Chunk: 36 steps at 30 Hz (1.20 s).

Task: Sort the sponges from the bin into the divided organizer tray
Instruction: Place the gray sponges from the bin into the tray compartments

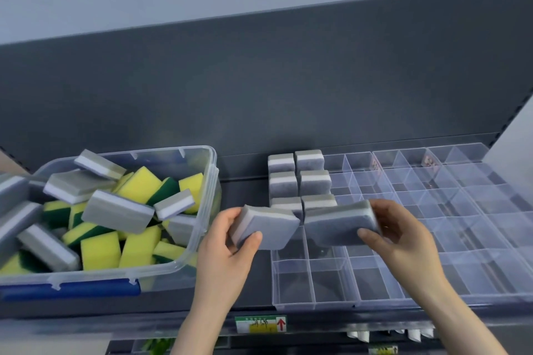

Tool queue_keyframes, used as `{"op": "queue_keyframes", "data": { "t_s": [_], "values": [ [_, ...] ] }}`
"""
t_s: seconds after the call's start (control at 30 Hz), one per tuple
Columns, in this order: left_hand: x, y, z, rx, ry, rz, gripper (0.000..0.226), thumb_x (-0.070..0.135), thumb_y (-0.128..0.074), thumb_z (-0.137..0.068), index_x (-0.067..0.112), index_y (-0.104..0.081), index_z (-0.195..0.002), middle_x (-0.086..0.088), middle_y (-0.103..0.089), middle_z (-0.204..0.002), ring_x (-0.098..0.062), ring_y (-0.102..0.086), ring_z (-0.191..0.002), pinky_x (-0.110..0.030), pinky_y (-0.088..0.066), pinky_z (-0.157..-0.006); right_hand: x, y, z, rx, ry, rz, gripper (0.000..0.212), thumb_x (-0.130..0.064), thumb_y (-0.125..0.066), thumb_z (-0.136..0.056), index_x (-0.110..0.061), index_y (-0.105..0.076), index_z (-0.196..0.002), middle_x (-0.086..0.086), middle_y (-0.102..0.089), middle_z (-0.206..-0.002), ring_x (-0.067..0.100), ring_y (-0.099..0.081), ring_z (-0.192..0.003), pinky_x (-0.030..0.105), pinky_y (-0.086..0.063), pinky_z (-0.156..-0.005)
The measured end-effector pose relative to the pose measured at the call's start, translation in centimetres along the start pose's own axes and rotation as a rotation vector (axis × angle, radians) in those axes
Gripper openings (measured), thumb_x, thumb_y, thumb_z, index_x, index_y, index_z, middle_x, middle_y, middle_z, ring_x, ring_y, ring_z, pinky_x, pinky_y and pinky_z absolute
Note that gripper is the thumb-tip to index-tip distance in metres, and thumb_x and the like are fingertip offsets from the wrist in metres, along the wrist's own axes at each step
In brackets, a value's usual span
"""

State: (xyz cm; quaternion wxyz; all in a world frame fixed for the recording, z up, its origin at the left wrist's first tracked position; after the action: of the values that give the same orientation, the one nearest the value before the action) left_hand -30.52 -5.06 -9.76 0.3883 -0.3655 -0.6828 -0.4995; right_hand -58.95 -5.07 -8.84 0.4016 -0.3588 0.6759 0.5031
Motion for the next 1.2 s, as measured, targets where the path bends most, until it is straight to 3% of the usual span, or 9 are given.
{"op": "queue_keyframes", "data": {
  "t_s": [0.27,0.4,0.53,0.7,0.87,1.2],
  "values": [
    [0.5,-1.4,0.1,-0.126,-0.061,-0.176,0.046,0.02,-0.074,-0.079,0.052,-0.049,-0.1,0.028,-0.059,-0.099,0.008,-0.055,-0.096,-0.008,-0.045,-0.072,-0.4,-0.7,0.1,-0.113,0.033,0.167,0.045,0.005,-0.076,-0.068,-0.029,-0.062,-0.094,-0.016,-0.067,-0.086,0.0,-0.061,-0.083,0.003,-0.04,-0.073],
    [1.6,-2.1,-0.7,-0.209,-0.16,-0.353,0.037,0.024,-0.073,-0.079,0.041,-0.059,-0.109,0.034,-0.052,-0.096,0.015,-0.047,-0.098,-0.001,-0.038,-0.072,-1.2,-1.3,-0.7,-0.229,0.067,0.339,0.04,0.0,-0.077,-0.069,-0.025,-0.067,-0.098,-0.019,-0.066,-0.088,0.005,-0.06,-0.084,0.001,-0.038,-0.073],
    [2.7,-3.4,-1.9,-0.363,-0.212,-0.496,0.034,0.025,-0.07,-0.081,0.037,-0.062,-0.112,0.029,-0.05,-0.091,0.004,-0.049,-0.086,-0.004,-0.033,-0.068,-2.2,-2.2,-1.9,-0.309,0.101,0.496,0.039,-0.007,-0.075,-0.07,-0.029,-0.068,-0.102,-0.024,-0.06,-0.085,0.004,-0.056,-0.084,0.006,-0.037,-0.068],
    [3.4,-4.9,-3.0,-0.494,-0.198,-0.598,0.036,0.022,-0.07,-0.081,0.034,-0.063,-0.115,0.019,-0.055,-0.105,-0.009,-0.054,-0.099,-0.017,-0.036,-0.074,-2.8,-3.7,-2.7,-0.437,0.119,0.629,0.039,-0.014,-0.071,-0.069,-0.034,-0.066,-0.102,-0.016,-0.068,-0.096,0.011,-0.06,-0.094,0.025,-0.047,-0.072],
    [2.3,-6.3,-3.3,-0.572,-0.134,-0.682,0.04,0.02,-0.07,-0.08,0.03,-0.063,-0.118,0.008,-0.058,-0.122,-0.015,-0.055,-0.107,-0.021,-0.038,-0.077,-2.2,-4.9,-3.0,-0.453,0.121,0.672,0.039,-0.016,-0.067,-0.071,-0.035,-0.065,-0.105,-0.015,-0.067,-0.102,0.013,-0.058,-0.099,0.025,-0.045,-0.071],
    [1.0,-7.3,-2.4,-0.527,-0.123,-0.672,0.036,0.019,-0.066,-0.083,0.029,-0.063,-0.117,0.008,-0.061,-0.116,-0.016,-0.056,-0.104,-0.023,-0.042,-0.076,-0.8,-7.1,-1.9,-0.397,0.156,0.735,0.038,-0.011,-0.053,-0.076,-0.032,-0.063,-0.106,-0.003,-0.068,-0.098,0.022,-0.058,-0.095,0.024,-0.036,-0.063]
  ]
}}
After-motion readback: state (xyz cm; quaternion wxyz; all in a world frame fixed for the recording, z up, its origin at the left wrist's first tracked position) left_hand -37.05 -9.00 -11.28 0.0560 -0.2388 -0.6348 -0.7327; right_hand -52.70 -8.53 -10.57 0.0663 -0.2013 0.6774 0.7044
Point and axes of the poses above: each hand's wrist, its own z-axis away from the middle knuckle, its own y-axis out of the back of the hand, x = y × z, the point moved 5 cm from there along -z, towards the middle knuckle
